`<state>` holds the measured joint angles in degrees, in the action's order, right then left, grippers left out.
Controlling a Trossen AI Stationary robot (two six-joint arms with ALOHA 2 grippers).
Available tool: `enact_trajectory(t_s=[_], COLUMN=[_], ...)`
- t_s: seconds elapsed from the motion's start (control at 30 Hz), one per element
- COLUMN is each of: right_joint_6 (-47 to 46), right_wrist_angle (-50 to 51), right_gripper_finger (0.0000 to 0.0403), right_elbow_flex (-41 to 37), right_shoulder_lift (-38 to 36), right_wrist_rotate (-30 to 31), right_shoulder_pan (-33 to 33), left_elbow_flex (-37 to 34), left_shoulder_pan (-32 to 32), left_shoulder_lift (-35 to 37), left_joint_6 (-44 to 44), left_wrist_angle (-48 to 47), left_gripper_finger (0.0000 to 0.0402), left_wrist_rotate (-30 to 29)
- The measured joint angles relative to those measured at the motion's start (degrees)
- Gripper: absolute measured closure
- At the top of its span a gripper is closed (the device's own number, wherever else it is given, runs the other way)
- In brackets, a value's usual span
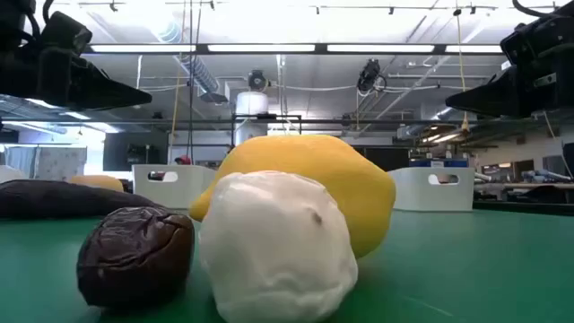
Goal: Sort produce into baskets
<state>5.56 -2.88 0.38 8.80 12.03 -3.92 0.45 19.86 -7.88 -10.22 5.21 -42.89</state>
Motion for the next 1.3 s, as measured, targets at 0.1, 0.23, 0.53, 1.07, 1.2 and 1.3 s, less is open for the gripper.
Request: enact_trajectory(t_s=[0.1, 0.23, 0.53, 1.07, 1.2, 1.3], right_joint_6=[0.0, 0.0, 0.0, 1.7, 1.5, -2.8], right_wrist_angle=[0.0, 0.0, 0.0, -5.9, -14.3, -21.4], right_gripper_finger=[0.0376, 0.0376, 0.0376, 0.0376, 0.0376, 0.0376], right_elbow_flex=[0.0, 0.0, 0.0, 0.0, 0.0, 0.0], right_shoulder_lift=[0.0, 0.0, 0.0, 0.0, 0.0, 0.0], right_wrist_rotate=[0.0, 0.0, 0.0, 0.0, 0.0, -0.2], right_shoulder_pan=[0.0, 0.0, 0.0, 0.0, 0.0, 0.0], left_elbow_flex=[0.0, 0.0, 0.0, 0.0, 0.0, 0.0], left_shoulder_pan=[0.0, 0.0, 0.0, 0.0, 0.0, 0.0], left_shoulder_lift=[0.0, 0.0, 0.0, 0.0, 0.0, 0.0], left_joint_6=[0.0, 0.0, 0.0, -0.4, -5.5, -5.7], left_wrist_angle=[0.0, 0.0, 0.0, 0.2, 5.8, 9.5], left_gripper_finger=[0.0301, 0.0301, 0.0301, 0.0301, 0.0301, 0.0301], left_wrist_rotate=[0.0, 0.0, 0.0, 0.0, 0.0, 0.0])
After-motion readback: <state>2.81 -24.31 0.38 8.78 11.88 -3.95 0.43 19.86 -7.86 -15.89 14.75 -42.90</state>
